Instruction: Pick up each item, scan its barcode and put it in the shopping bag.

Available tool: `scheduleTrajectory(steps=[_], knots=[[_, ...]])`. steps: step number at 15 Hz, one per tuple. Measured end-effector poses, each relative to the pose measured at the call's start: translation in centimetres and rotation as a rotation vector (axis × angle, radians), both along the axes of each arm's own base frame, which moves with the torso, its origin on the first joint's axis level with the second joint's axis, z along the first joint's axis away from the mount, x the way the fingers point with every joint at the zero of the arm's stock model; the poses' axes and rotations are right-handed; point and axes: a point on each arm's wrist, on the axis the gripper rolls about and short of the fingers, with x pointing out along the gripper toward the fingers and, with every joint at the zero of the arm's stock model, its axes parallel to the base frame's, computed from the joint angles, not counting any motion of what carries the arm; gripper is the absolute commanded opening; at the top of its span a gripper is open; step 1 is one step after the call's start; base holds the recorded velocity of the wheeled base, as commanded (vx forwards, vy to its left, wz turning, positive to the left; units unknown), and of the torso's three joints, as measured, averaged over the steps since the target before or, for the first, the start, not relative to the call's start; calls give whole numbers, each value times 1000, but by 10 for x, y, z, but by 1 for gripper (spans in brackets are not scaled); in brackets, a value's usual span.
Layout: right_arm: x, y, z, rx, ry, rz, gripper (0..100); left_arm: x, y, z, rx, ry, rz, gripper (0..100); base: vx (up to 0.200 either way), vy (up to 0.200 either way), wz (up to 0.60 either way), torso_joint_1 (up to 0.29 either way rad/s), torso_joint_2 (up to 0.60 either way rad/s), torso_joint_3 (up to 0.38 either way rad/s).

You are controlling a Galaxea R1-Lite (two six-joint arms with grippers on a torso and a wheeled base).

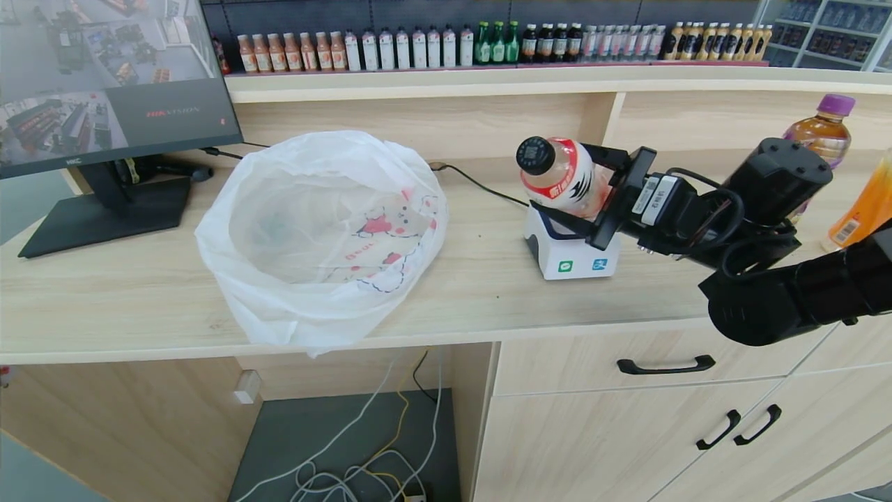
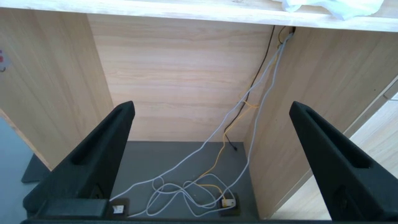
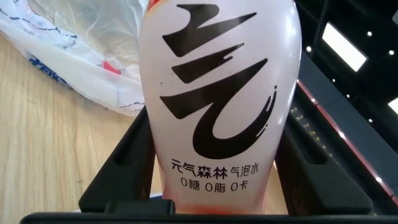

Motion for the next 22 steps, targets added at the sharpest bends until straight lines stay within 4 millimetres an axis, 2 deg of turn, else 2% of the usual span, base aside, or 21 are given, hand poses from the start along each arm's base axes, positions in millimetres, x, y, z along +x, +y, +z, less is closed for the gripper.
scheduleTrajectory(steps=[22], knots=[[0, 6, -6, -3, 14, 6, 0, 0, 0, 0, 0, 0, 0, 100, 0, 0, 0, 0, 0, 0]])
